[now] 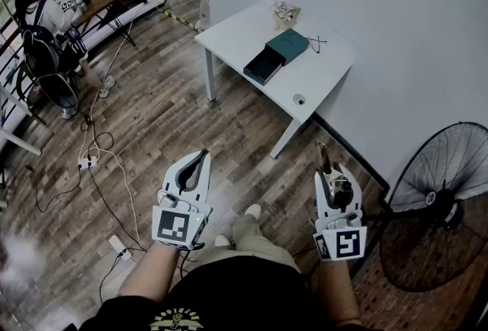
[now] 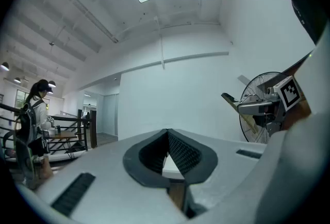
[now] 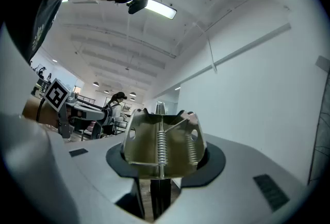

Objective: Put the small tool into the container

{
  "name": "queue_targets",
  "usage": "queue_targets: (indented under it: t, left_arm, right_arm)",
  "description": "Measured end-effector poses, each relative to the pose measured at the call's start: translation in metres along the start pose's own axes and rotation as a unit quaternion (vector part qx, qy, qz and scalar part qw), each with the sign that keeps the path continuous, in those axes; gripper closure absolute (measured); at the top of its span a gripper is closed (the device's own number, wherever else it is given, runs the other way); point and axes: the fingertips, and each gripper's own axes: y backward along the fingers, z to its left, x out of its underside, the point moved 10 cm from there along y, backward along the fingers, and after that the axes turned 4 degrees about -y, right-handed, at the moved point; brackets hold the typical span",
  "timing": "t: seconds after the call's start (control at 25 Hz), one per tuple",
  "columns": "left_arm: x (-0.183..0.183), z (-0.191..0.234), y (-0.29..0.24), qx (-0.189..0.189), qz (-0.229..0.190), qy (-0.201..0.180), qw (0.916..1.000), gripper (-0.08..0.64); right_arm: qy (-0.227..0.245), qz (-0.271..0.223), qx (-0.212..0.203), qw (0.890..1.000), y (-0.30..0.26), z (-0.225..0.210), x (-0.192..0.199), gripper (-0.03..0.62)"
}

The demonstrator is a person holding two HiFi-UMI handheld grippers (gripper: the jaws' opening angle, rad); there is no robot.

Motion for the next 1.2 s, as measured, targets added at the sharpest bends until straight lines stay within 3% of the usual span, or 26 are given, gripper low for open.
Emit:
queue_targets:
  t: [0.28,0.64,1.2]
  left_arm:
    - [-0.002,0.015,-0.041,0.009,-0.035,0.0,0.9994,0.554]
    - [0.013,0.025,-0.098,0.008,-0.012,0.002,0.9999,0.554]
    - [0.013,0.019,-0.18,0.013,-0.005,-0.002,0.9999,0.554]
  right_arm:
    - [-0.006,-0.004,-0.012,1.0,-0.036,-0.013,0.013,0.426]
    - [-0.048,0.019,-0.028,0.998,-0.086,-0.047,0.043,0.426]
    - [-0.049,0.016,-0.048,0.997,-0.146,-0.103,0.048,0.427]
